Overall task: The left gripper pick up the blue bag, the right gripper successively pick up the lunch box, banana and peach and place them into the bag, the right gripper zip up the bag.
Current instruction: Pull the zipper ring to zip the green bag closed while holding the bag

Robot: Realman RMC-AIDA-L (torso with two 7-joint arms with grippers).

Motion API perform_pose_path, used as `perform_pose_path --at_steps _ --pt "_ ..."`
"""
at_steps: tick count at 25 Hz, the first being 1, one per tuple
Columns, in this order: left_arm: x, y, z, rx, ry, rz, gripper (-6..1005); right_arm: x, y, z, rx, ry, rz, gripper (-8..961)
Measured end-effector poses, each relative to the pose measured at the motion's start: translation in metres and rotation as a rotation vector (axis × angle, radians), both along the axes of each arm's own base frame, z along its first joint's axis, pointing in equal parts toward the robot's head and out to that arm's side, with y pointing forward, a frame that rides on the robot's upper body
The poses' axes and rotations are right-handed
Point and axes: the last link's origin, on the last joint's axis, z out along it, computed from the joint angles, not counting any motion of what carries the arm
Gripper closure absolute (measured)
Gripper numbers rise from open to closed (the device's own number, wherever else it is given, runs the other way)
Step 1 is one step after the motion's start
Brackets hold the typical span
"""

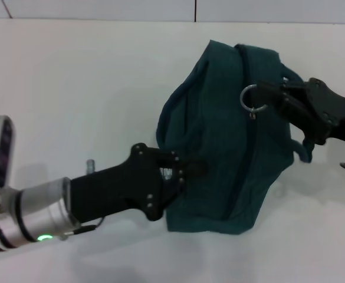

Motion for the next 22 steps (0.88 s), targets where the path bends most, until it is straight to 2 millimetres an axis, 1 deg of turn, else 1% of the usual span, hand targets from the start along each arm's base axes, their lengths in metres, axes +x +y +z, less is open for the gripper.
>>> perform_pose_path --at_steps 3,6,11,18,22 --pt "-0.004 0.001 0.014 0.016 0.011 -0.04 952 -0.002 -0.001 0.003 0.002 0.025 0.002 935" --pt "-0.006 0.001 0.021 0.01 0.018 -0.05 951 0.003 0.01 0.005 0.033 0.012 -0.065 935" --pt "-0.008 -0.002 0.021 -0.007 0.032 -0.057 950 0.005 0.028 0.004 0.066 -0.025 -0.144 935" --pt "-0.01 -0.005 0.02 -0.01 0.037 -0.052 948 0.004 0.04 0.005 0.099 -0.04 -0.183 935" --pt "-0.012 -0.006 0.021 -0.01 0.039 -0.049 946 0.008 0.045 0.008 0.135 -0.045 -0.22 935"
